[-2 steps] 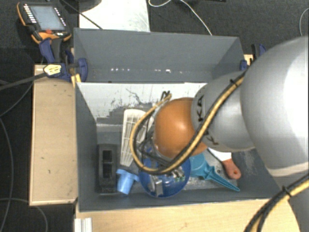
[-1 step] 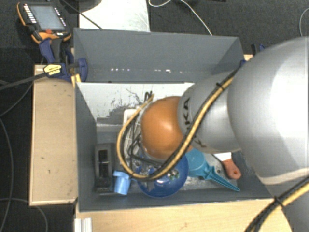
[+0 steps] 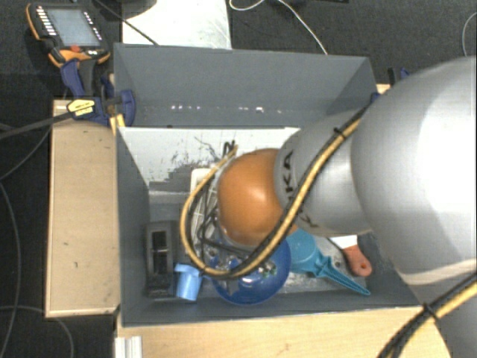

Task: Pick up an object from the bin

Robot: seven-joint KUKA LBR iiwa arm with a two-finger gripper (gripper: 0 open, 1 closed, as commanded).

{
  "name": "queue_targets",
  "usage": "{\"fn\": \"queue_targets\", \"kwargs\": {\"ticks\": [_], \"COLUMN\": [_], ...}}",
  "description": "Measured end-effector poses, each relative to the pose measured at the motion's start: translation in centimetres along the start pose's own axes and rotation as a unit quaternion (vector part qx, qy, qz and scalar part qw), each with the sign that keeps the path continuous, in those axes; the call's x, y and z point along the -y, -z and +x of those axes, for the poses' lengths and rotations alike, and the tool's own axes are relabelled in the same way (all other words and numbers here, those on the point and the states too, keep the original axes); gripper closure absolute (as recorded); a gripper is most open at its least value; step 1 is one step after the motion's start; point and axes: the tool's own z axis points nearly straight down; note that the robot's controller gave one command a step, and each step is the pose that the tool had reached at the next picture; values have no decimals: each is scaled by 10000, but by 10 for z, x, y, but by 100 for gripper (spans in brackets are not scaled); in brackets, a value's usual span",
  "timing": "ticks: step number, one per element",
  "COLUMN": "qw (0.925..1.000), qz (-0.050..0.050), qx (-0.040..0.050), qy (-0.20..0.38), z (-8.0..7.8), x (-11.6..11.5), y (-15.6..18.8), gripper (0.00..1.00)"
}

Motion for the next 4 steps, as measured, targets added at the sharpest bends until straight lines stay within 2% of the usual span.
{"fn": "queue_targets", "kwargs": {"ticks": [2, 4], "qw": [10000, 10000], "qz": [-1, -22], "qx": [47, 40], "qy": [-24, -18], "z": [-1, -1], "x": [1, -1], "y": [14, 46], "gripper": [100, 100]}}
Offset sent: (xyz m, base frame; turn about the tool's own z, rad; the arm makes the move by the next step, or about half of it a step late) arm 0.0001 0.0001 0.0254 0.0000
